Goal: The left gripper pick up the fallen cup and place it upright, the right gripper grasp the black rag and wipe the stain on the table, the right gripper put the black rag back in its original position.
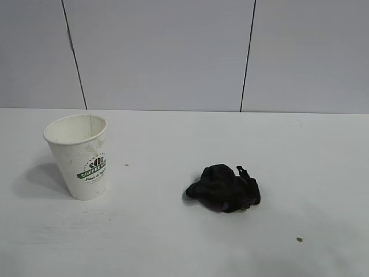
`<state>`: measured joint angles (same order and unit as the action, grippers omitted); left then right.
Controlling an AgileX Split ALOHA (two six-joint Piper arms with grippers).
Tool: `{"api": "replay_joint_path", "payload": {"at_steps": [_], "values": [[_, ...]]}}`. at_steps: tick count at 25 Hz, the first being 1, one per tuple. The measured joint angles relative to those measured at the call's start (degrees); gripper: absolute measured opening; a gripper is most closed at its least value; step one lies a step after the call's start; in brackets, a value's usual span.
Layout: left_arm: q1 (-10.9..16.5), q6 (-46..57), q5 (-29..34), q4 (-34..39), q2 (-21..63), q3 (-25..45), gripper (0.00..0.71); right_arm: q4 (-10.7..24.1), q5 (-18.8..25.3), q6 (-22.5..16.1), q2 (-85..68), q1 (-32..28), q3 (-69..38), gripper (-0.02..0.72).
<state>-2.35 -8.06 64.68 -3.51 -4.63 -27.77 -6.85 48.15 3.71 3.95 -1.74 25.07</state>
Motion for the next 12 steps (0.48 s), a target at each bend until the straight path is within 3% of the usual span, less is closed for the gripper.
{"api": "replay_joint_path", "payload": {"at_steps": [12], "values": [[0.0,0.0,0.0,0.0,0.0,0.0,0.654,-0.1,1.6,-0.1,0.0,0.0,0.7,0.578]]}}
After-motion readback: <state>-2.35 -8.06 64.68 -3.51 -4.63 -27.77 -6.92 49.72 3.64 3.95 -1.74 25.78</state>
